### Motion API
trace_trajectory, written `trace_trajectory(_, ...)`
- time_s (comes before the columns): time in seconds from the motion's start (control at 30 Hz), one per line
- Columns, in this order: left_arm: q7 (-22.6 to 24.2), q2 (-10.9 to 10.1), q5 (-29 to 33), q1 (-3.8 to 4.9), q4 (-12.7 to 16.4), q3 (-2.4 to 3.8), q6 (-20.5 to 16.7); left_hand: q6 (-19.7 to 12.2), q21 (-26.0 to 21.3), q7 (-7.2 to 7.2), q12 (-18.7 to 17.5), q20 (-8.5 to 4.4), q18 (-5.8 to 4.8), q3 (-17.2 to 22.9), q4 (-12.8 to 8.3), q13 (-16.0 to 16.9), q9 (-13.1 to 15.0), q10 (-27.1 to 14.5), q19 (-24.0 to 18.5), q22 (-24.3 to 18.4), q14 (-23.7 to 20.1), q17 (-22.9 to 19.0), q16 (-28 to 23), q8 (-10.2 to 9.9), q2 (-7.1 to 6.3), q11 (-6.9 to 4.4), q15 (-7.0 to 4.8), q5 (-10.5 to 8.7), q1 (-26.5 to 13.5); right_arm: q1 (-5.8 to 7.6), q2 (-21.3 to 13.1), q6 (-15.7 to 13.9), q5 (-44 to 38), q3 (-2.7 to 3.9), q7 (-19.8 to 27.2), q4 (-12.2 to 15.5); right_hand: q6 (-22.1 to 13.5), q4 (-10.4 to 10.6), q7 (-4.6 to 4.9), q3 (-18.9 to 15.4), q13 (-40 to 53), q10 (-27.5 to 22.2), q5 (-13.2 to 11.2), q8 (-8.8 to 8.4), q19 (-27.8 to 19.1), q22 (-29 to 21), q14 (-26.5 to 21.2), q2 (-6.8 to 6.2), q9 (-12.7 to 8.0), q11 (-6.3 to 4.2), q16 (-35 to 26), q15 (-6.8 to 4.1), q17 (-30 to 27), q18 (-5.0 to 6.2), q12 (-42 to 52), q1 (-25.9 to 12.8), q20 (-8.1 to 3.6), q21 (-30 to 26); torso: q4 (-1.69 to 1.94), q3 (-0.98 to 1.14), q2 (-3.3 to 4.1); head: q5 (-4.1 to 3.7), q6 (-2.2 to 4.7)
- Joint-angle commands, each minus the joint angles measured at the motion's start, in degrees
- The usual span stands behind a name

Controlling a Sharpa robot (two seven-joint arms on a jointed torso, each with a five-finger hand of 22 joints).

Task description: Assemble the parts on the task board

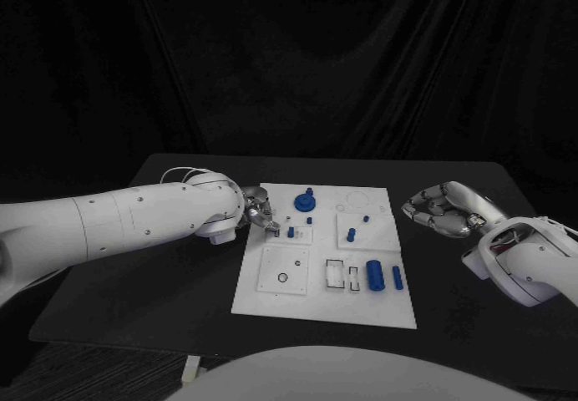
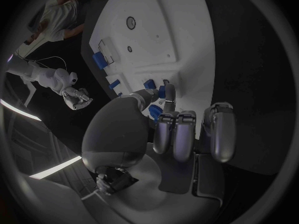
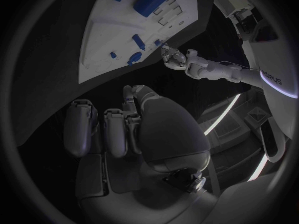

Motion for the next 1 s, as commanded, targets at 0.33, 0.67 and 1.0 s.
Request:
trace_trajectory(0.33,-6.2,1.0,0.6,3.81,-0.8,0.09,13.0,-0.2,-0.5,-0.50,0.2,-0.17,0.52,2.1,-1.8,15.1,0.2,6.1,-0.6,11.5,6.0,15.1,0.1,0.1,-0.13,-0.24,-0.23,-0.60,-0.6,-0.12,-0.2,0.2,-0.1,0.03,-1.2,0.2,0.1,0.0,0.25,0.4,15.0,6.1,0.2,-0.20,0.9,10.8,4.6,0.04,0.1,-0.25,-0.4,-0.39,9.5,0.04,0.1,-0.4,-0.34,-0.3,-0.04,0.01,-0.01,0.12,-0.01)
trace_trajectory(0.67,-7.7,4.9,0.6,5.80,-5.2,0.10,21.8,-0.6,-1.0,-0.40,0.2,-0.08,0.64,2.9,-2.5,15.1,0.4,6.1,-1.1,11.4,6.0,15.1,0.1,-0.3,-0.19,-0.11,-0.10,-2.29,-1.4,-0.12,-0.1,0.3,-0.1,0.03,-1.3,0.3,0.1,0.0,0.25,0.4,15.0,6.1,0.2,-0.20,0.9,10.8,4.6,0.04,0.1,-0.25,-0.4,-0.39,9.5,0.04,0.1,-0.4,-0.34,-0.3,-0.03,-0.01,0.11,-0.05,-0.01)
trace_trajectory(1.0,-7.4,8.5,0.6,6.04,-9.4,0.10,24.2,-0.8,-1.1,-0.29,0.2,0.02,0.67,3.5,-3.1,15.1,0.5,6.1,-1.2,11.3,6.0,15.1,0.1,-0.8,0.21,0.01,0.01,-4.20,-2.1,-0.12,0.1,0.5,-0.1,0.03,-1.2,0.1,0.1,0.0,0.25,0.5,15.0,6.1,0.2,-0.19,0.9,10.8,4.6,0.05,0.1,-0.25,-0.4,-0.39,9.5,0.04,0.1,-0.5,-0.34,-0.3,0.00,0.01,0.03,0.09,-0.01)
